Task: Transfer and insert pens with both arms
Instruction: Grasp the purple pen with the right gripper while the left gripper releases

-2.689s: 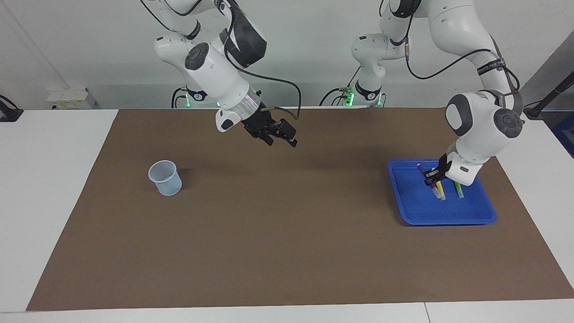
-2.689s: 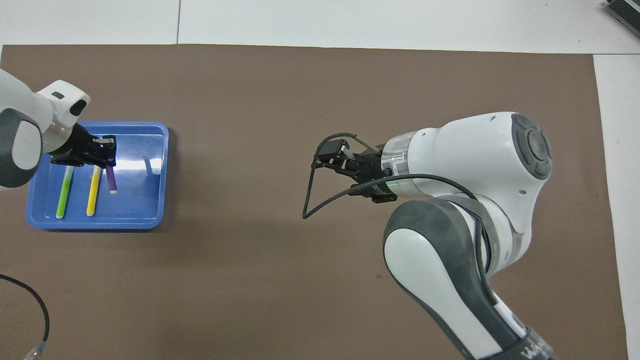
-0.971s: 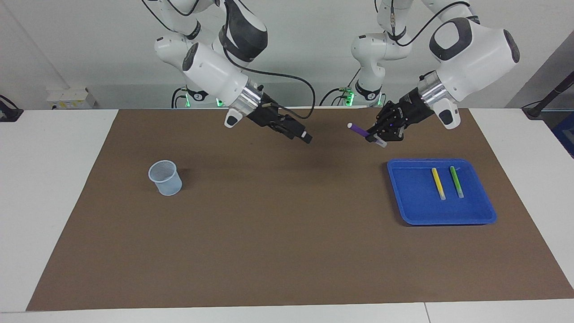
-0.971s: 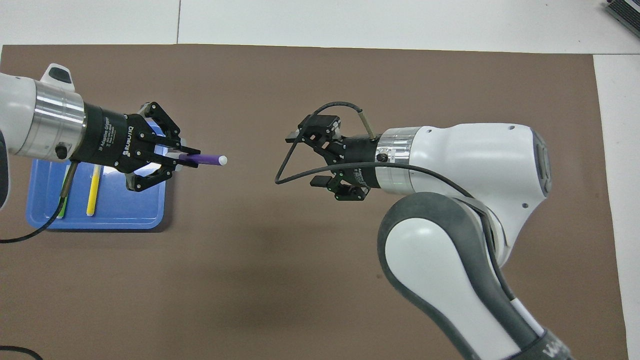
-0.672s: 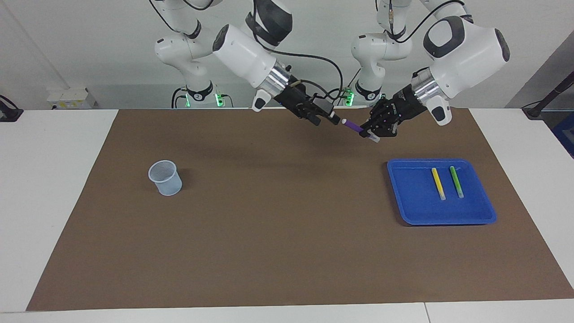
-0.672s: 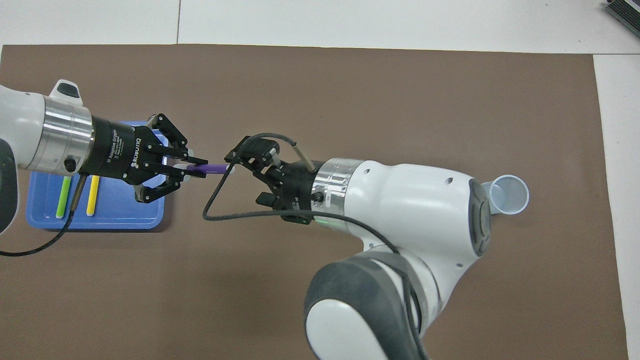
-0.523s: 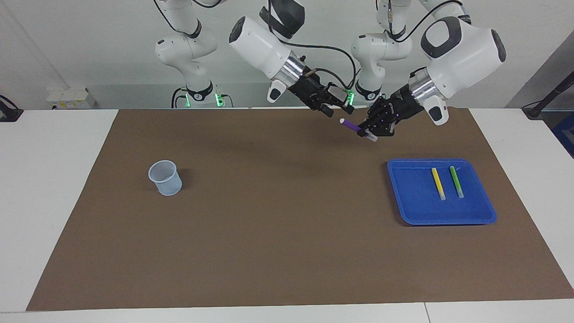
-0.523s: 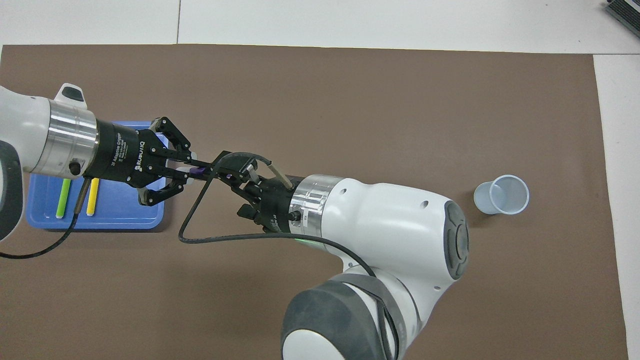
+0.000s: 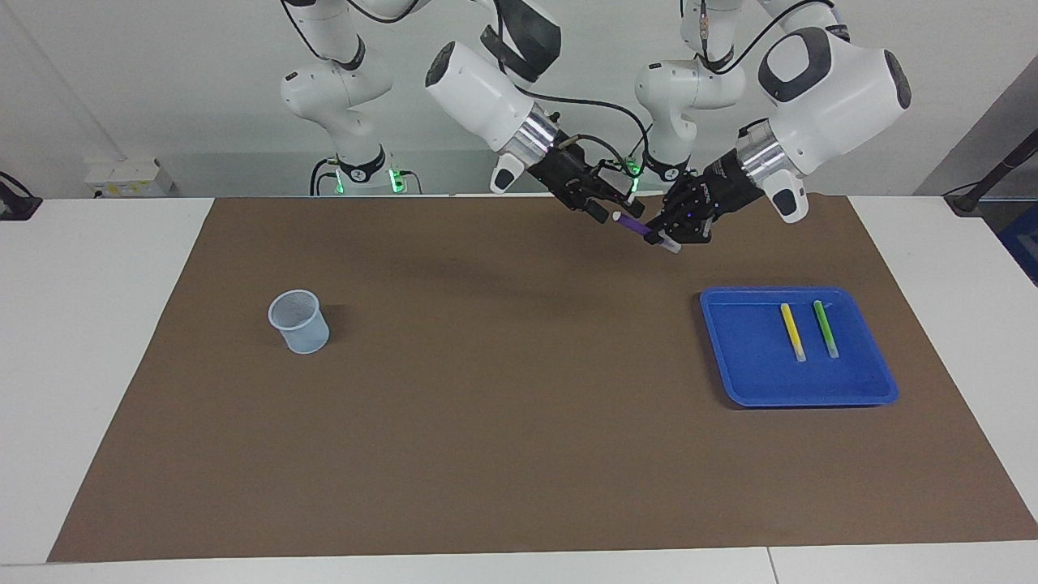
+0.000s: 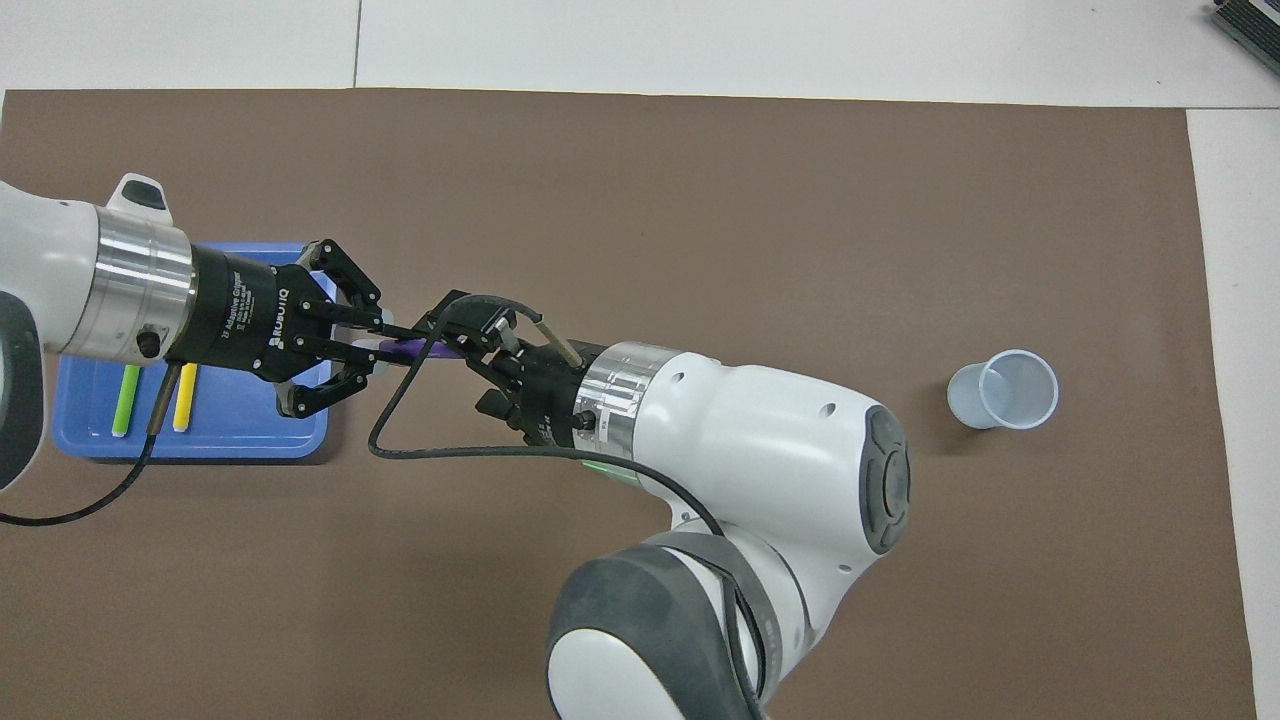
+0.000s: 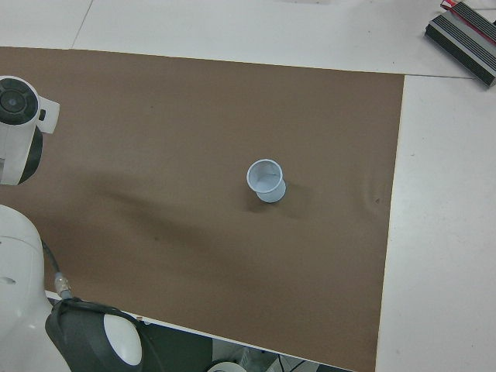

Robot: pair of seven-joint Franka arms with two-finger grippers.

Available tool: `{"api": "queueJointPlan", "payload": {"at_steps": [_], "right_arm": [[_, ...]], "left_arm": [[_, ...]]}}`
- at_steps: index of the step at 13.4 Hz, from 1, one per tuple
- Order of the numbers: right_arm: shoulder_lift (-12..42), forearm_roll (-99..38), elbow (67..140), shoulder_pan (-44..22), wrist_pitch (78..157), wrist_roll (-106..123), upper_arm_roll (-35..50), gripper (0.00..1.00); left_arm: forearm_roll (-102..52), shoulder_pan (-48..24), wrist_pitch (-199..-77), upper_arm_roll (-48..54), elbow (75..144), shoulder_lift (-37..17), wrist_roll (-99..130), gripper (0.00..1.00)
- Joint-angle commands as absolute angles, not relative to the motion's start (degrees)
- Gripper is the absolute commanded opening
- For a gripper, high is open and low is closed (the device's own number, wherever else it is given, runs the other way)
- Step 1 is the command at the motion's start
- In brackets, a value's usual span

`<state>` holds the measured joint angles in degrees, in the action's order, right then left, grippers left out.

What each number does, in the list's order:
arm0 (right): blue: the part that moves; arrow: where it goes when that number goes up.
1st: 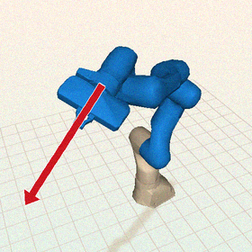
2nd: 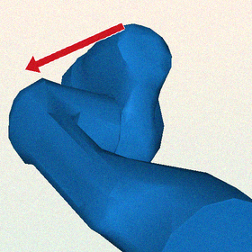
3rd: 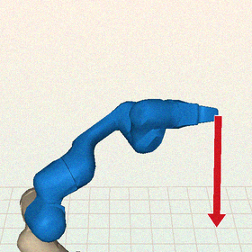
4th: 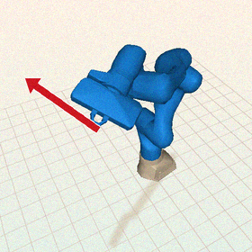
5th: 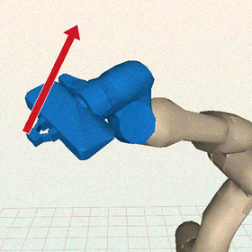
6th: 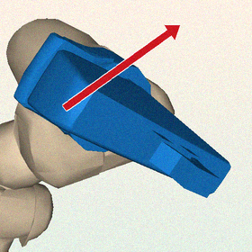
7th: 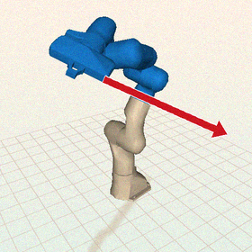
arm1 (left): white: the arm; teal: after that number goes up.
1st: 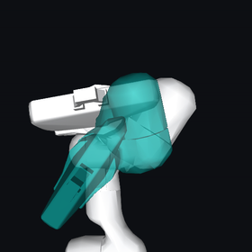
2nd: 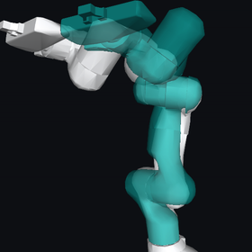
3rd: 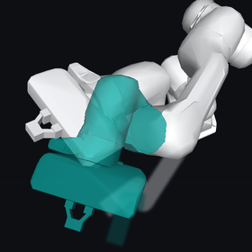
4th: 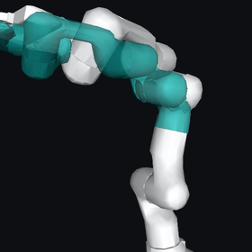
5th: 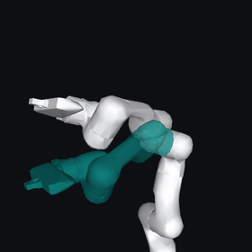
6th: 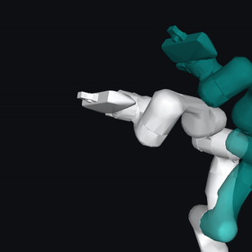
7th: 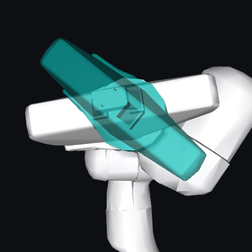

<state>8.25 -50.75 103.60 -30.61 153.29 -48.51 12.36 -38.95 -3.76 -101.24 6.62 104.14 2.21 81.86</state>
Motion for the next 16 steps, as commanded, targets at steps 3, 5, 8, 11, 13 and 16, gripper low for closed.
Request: {"api": "queueJointPlan", "payload": {"at_steps": [3, 5, 8, 11, 13, 16], "right_arm": [[8.35, -51.33, 103.01, -30.94, 155.04, -46.85, 12.39, 0.66], [8.44, -51.33, 102.83, -31.03, 155.04, -46.93, 12.39, 0.61], [8.44, -51.33, 102.74, -31.03, 155.04, -46.85, 12.39, 0.52], [8.70, -51.33, 102.74, -30.85, 155.04, -46.76, 12.39, 0.33], [8.88, -51.59, 102.74, -30.76, 155.13, -46.67, 12.39, 0.25], [9.49, -52.12, 102.83, -30.76, 158.54, -46.84, 12.39, 0.15]], "left_arm": [[-39.90, -4.57, -102.39, 5.98, 106.52, 4.22, 82.62, 0.00], [-39.90, -4.57, -102.48, 5.98, 106.52, 4.22, 82.79, 0.00], [-39.90, -4.57, -102.39, 5.98, 106.52, 4.31, 82.88, 0.00], [-39.90, -4.57, -102.13, 5.98, 106.52, 4.48, 82.79, 0.00], [-39.81, -4.57, -101.95, 5.98, 106.61, 4.57, 82.88, 0.00], [-39.81, -4.57, -101.87, 5.98, 106.70, 4.66, 82.79, 0.00]]}}
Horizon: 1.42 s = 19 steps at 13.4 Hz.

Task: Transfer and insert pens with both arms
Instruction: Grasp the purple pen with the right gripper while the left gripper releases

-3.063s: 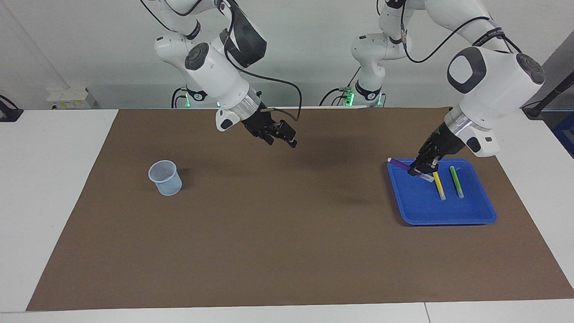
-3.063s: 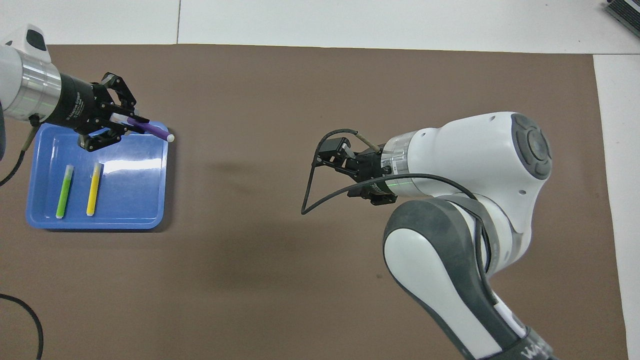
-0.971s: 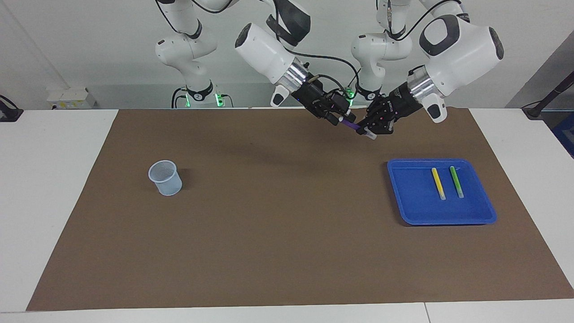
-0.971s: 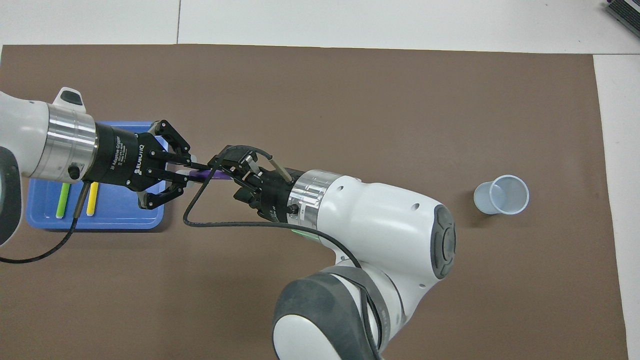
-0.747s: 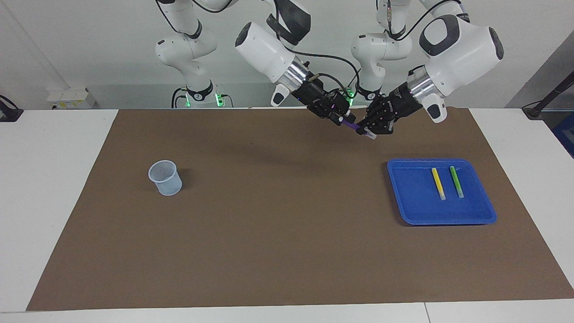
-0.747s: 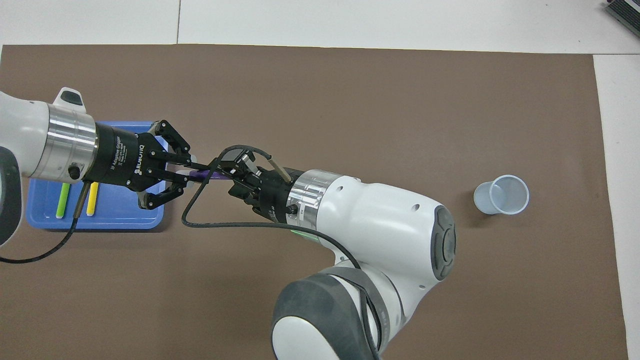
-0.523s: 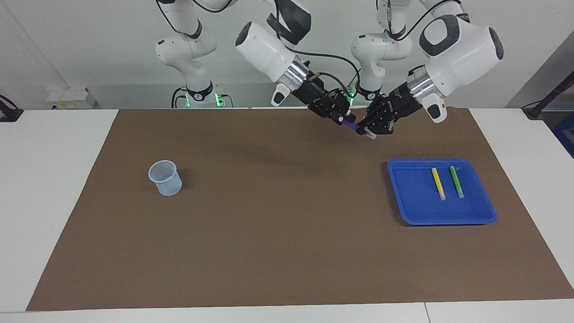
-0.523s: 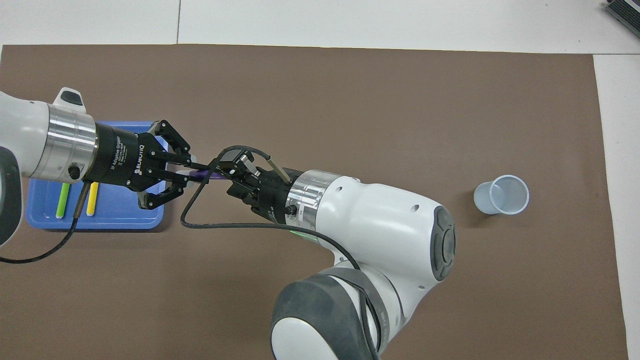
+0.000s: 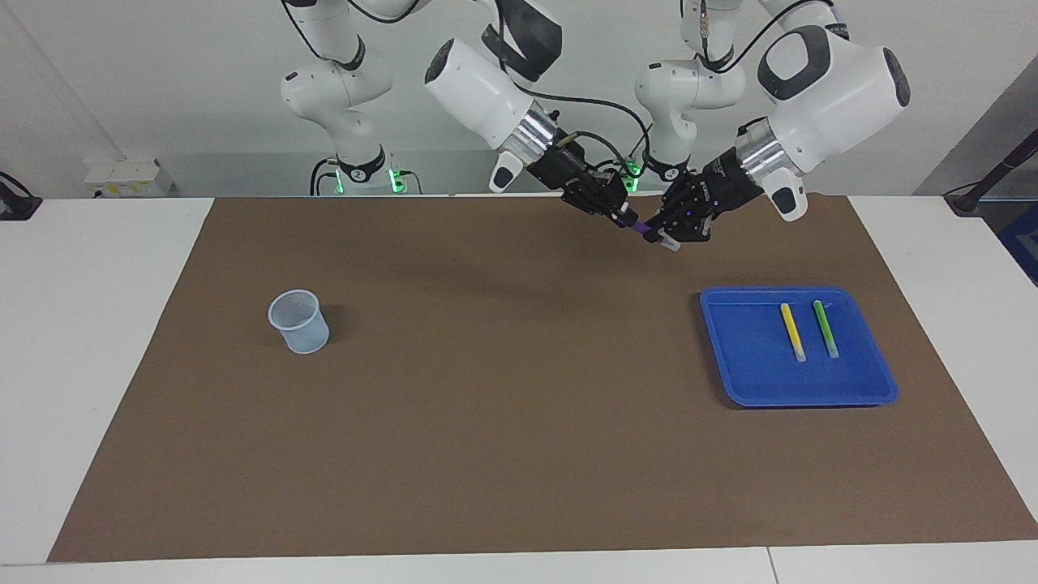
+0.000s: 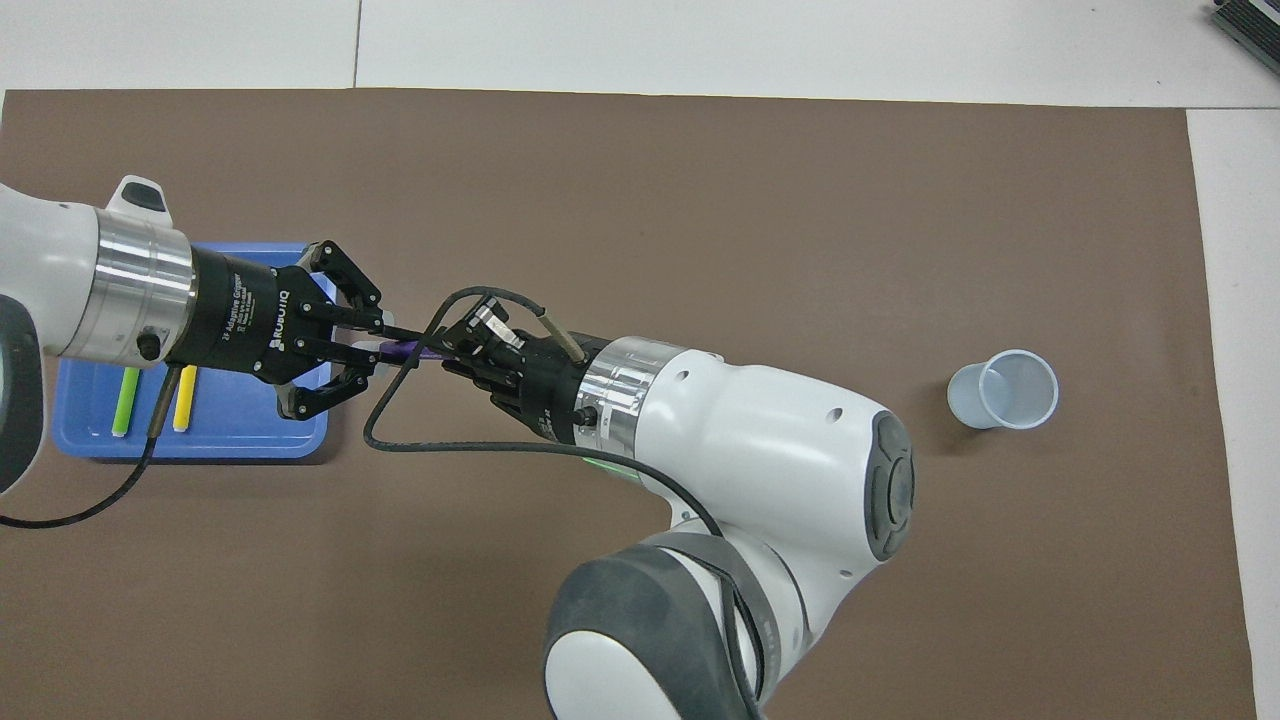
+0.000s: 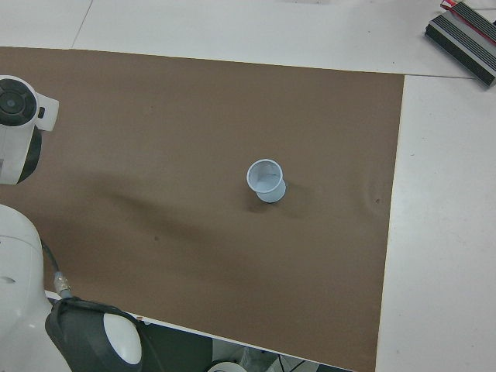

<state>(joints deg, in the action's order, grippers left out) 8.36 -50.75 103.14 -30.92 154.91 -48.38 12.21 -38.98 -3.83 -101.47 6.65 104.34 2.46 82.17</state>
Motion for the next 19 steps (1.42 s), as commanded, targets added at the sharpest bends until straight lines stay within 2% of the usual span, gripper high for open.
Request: {"api": "queueJointPlan", "payload": {"at_steps": [1, 2, 5, 6, 7, 8, 13, 15, 17, 19], "right_arm": [[9.49, -52.12, 102.83, -30.76, 158.64, -46.85, 12.48, 0.06], [9.49, -52.12, 102.75, -30.76, 158.64, -46.85, 12.39, 0.00], [9.49, -52.12, 102.83, -30.76, 158.64, -46.85, 12.39, 0.00], [9.49, -52.12, 102.83, -30.76, 158.64, -46.85, 12.39, 0.00], [9.49, -52.12, 102.83, -30.76, 158.64, -46.85, 12.48, 0.00], [9.49, -52.12, 102.83, -30.76, 158.64, -46.85, 12.39, 0.00], [9.05, -51.34, 103.18, -30.50, 155.49, -42.99, 12.39, 0.00], [8.44, -51.15, 103.53, -28.58, 148.66, -34.51, 11.95, 0.00], [7.65, -49.15, 103.89, -24.98, 140.66, -27.54, 11.87, 0.00], [7.56, -40.65, 103.80, -22.25, 134.77, -26.02, 11.95, 0.00]], "left_arm": [[-39.81, -4.57, -101.95, 5.98, 106.87, 4.75, 82.79, 0.00], [-39.81, -4.66, -102.21, 5.98, 107.05, 5.01, 82.79, 0.00], [-39.73, -4.75, -102.39, 5.98, 107.31, 5.36, 82.35, 0.02], [-39.73, -5.44, -102.65, 5.89, 107.40, 5.36, 82.35, 0.33], [-39.73, -5.45, -102.83, 5.89, 107.75, 5.45, 82.35, 0.76], [-39.81, -5.28, -103.53, 5.89, 107.75, 5.45, 82.53, 0.99], [-39.55, -4.84, -103.89, 5.80, 108.02, 5.71, 80.35, 1.00], [-39.46, -3.52, -103.01, 5.36, 109.33, 6.41, 70.98, 1.00], [-38.94, 1.12, -100.21, 5.36, 112.22, 8.25, 57.64, 1.00], [-33.70, 5.78, -94.95, 5.36, 112.33, 8.61, 45.15, 1.00]]}}
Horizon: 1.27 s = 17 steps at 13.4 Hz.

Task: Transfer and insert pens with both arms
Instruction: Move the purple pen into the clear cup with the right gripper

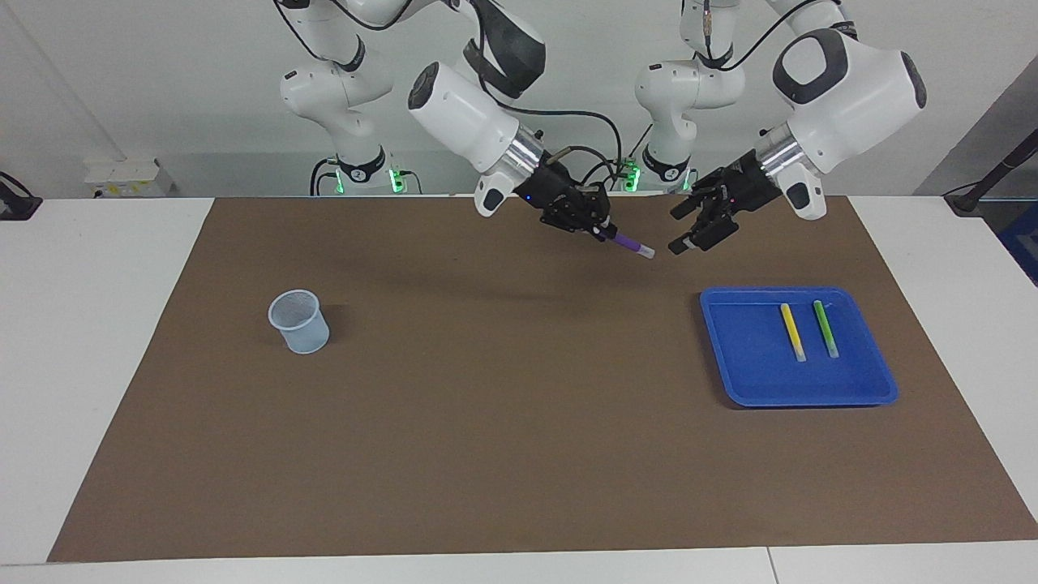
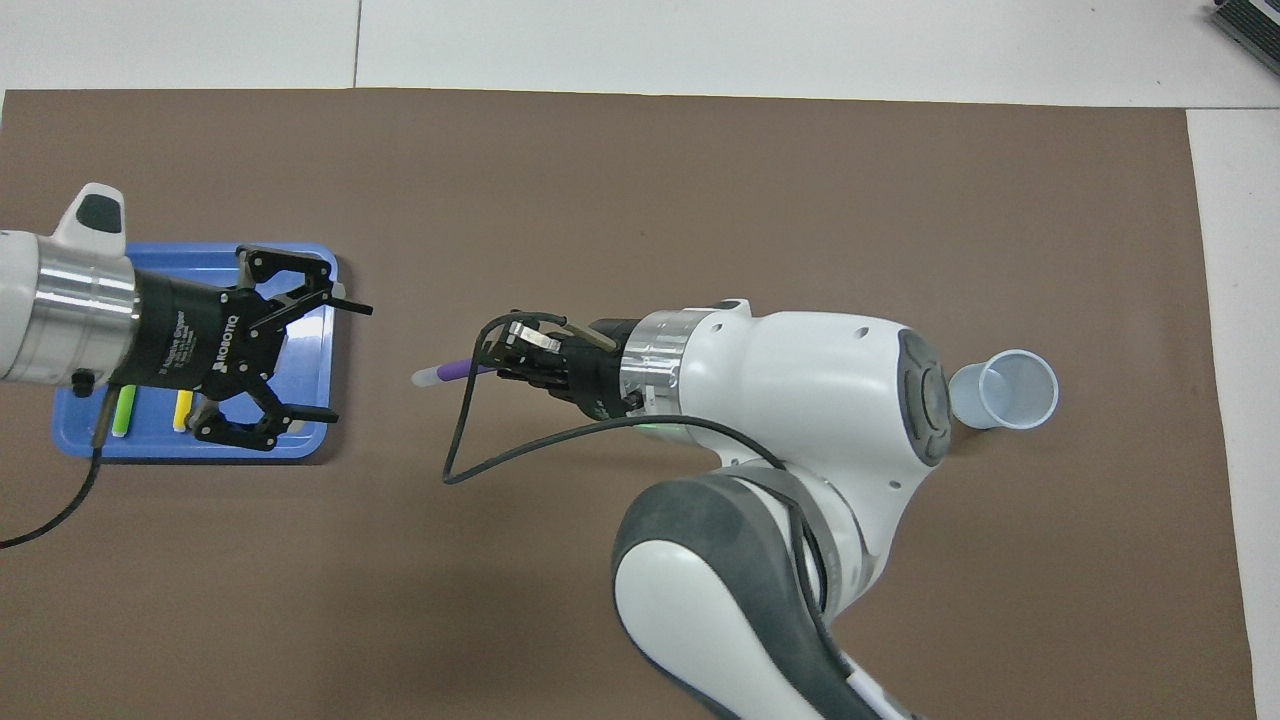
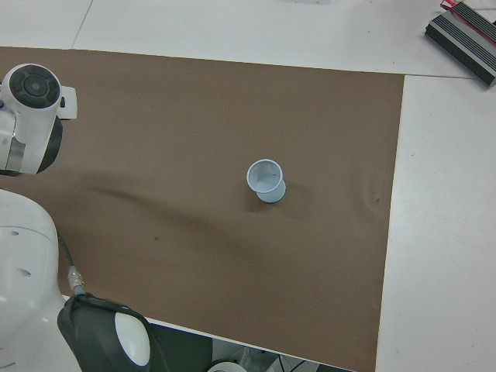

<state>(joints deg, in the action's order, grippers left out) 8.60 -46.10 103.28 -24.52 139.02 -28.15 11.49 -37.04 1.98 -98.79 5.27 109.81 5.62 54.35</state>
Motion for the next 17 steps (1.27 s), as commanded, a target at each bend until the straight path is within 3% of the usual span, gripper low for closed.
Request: {"api": "queueJointPlan", "payload": {"at_steps": [1, 5, 10, 14, 17], "right_arm": [[7.12, -36.78, 103.80, -21.63, 132.13, -24.80, 11.95, 0.00], [5.72, -22.97, 103.18, -15.84, 117.37, -12.43, 11.95, 0.00], [2.99, -10.14, 101.96, -4.77, 101.10, 11.99, 11.95, 0.00], [2.20, 3.30, 102.13, 0.26, 96.07, 29.14, 11.95, 0.00], [2.20, 11.49, 102.39, 3.07, 96.76, 41.18, 12.04, 0.00]], "left_arm": [[-30.79, 7.11, -93.09, 5.19, 112.06, 8.61, 40.39, 1.00], [-24.10, 12.56, -87.55, 4.92, 109.78, 8.09, 33.42, 1.00], [-13.37, 17.12, -86.04, 4.13, 109.51, 8.17, 4.00, 1.00], [-7.13, 17.58, -92.09, 4.22, 110.12, 7.91, -3.25, 1.00], [-5.36, 17.40, -97.81, 4.31, 111.09, 7.74, -4.48, 1.00]]}}
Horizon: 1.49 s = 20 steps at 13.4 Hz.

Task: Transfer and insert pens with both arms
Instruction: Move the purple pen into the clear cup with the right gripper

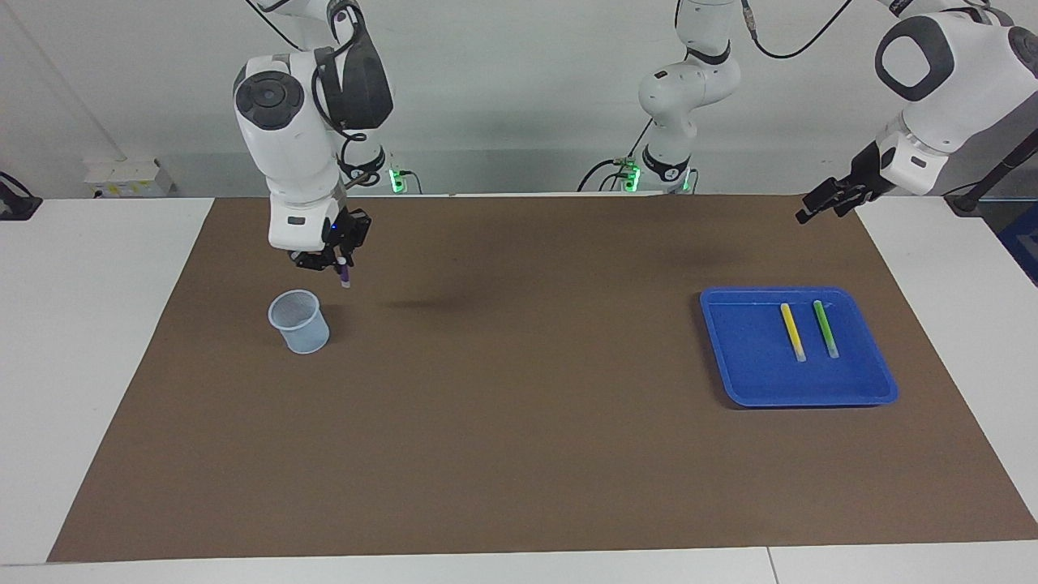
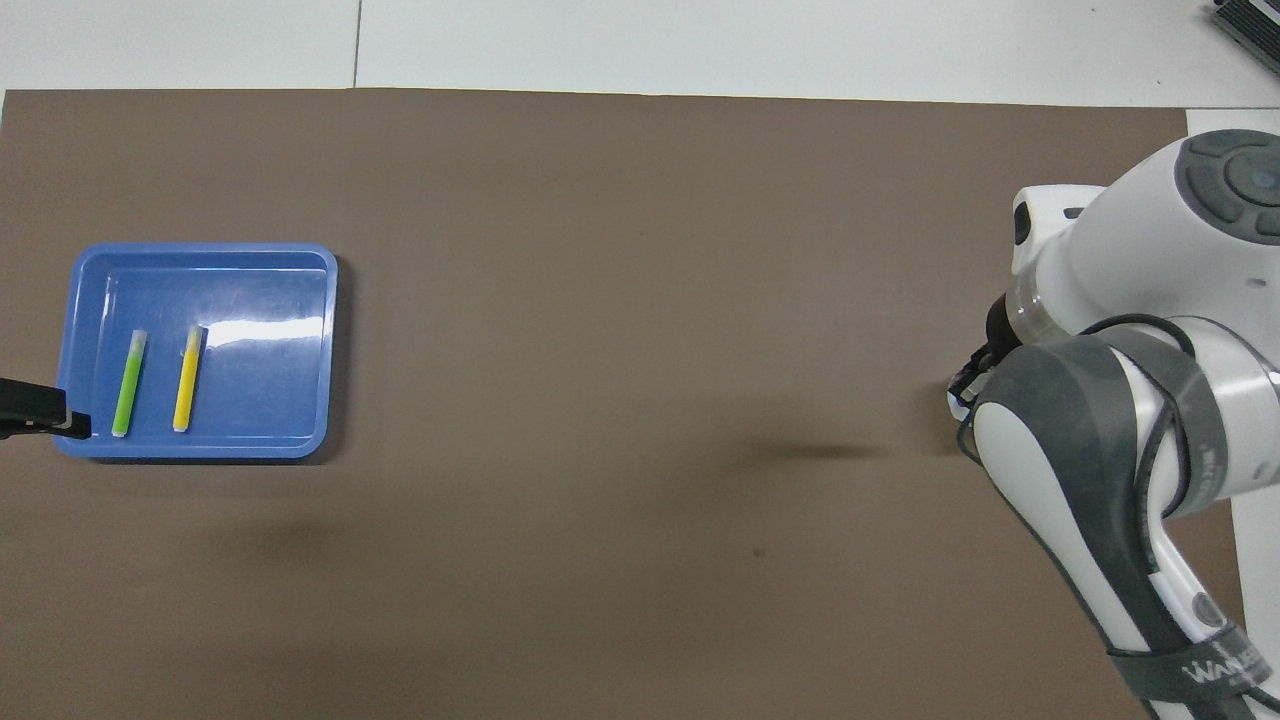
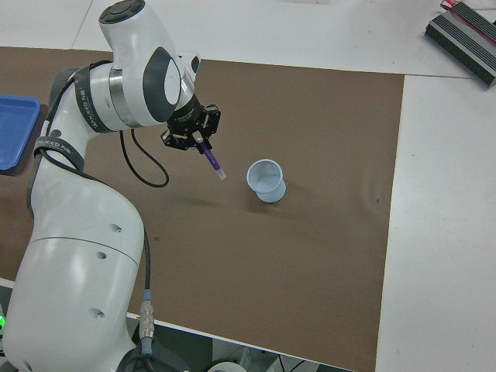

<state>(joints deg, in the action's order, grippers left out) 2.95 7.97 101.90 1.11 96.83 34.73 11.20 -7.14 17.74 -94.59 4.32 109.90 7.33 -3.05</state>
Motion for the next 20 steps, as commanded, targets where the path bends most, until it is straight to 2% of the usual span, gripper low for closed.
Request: {"api": "queueJointPlan", "payload": {"at_steps": [1, 5, 13, 14, 15, 16, 17, 20], "right_arm": [[2.20, 12.82, 102.74, 4.21, 97.99, 45.05, 12.04, 0.00], [2.11, 13.01, 107.40, 8.17, 106.87, 48.87, 12.04, 0.00], [1.85, 4.22, 111.70, 12.03, 108.98, 37.71, 12.04, 0.00], [1.76, 4.13, 111.97, 12.91, 109.94, 37.88, 12.04, 0.03], [1.76, 4.13, 112.23, 12.92, 110.30, 37.71, 12.04, 0.50], [1.76, 4.13, 112.24, 12.75, 110.39, 37.62, 12.04, 0.83], [1.76, 4.13, 112.15, 12.57, 110.48, 37.62, 12.04, 1.00], [1.76, 4.13, 111.36, 12.04, 110.04, 37.18, 12.22, 1.00]], "left_arm": [[-5.36, 17.40, -99.13, 4.31, 111.35, 7.47, -5.79, 1.00], [-5.27, 18.10, -107.91, 4.22, 116.10, 6.07, -10.98, 1.00], [-5.27, 16.44, -124.09, 4.31, 119.44, -1.74, -12.39, 1.00], [-5.27, 16.17, -125.58, 4.31, 119.44, -2.45, -12.65, 1.00], [-5.27, 15.56, -126.29, 4.31, 119.44, -3.24, -13.44, 1.00], [-5.27, 15.38, -127.17, 4.31, 119.44, -3.86, -13.53, 1.00], [-5.27, 15.29, -128.48, 4.31, 119.53, -4.74, -13.71, 1.00], [-5.27, 15.29, -131.65, 4.31, 119.44, -8.25, -15.29, 0.99]]}}
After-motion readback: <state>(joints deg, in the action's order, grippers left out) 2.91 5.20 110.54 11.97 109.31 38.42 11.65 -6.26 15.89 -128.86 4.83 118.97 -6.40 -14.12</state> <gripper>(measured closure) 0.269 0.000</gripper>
